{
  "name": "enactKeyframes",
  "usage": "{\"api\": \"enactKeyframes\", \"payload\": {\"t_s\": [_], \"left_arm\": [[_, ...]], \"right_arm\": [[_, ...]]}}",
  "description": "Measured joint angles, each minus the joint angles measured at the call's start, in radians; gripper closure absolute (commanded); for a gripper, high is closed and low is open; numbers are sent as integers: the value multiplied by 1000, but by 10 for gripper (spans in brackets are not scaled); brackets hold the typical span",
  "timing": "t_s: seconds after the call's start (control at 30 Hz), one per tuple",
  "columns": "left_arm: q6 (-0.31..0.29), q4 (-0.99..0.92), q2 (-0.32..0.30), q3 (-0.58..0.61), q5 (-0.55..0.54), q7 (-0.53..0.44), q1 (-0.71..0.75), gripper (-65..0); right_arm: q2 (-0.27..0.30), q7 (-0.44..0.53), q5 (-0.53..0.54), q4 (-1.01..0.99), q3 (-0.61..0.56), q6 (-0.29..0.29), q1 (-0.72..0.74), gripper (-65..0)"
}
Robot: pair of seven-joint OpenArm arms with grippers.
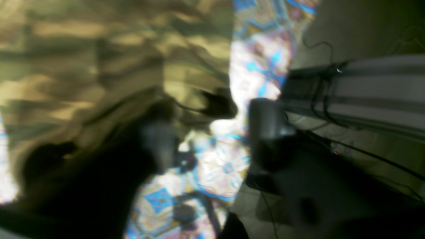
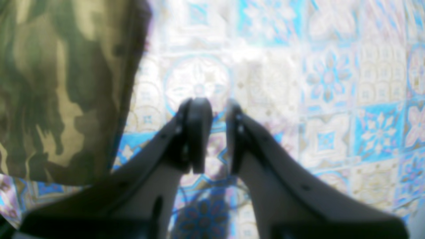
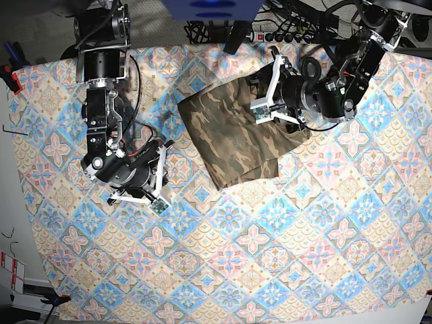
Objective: Fold the T-shirt properly
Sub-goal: 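Press both grippers on the bundle's sides and square it up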
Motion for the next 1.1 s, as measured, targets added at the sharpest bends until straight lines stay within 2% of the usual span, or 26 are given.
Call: {"api": "enactKeyframes", "payload": {"t_s": [0.07,0.1,0.23,0.37,0.5,0.57,0.67,0.8,0.9,0.97,1.1], "left_arm": [[0,0,3,7,32,-3,11,-32],[0,0,6,26,55,-3,11,0],[0,0,56,119,172,-5,20,0],[-3,-38,142,242,382,-14,7,0],[-3,-175,194,247,466,-22,7,0],[-5,-257,199,251,517,-19,-18,0],[-27,-299,202,223,502,-38,-35,0],[-30,-325,217,105,510,-121,-25,0],[-25,-351,213,24,520,-128,-48,0],[-5,-357,210,-9,575,-132,-69,0],[-3,-364,208,-93,587,-134,-84,0]], "right_arm": [[-2,-1,2,0,19,0,-16,-97],[-2,-5,2,0,21,0,-21,-97],[-7,5,7,0,21,2,-13,-97],[-5,1,2,0,21,1,-16,-97],[-5,2,3,0,25,1,-18,-97],[-3,4,3,0,27,0,-24,-97],[10,5,1,0,22,1,-41,-97],[41,8,4,0,-4,6,-43,-97],[76,6,2,-13,-64,0,-38,-97],[92,6,2,-14,-108,0,-41,-97],[98,7,6,-13,-198,3,-38,-97]]}}
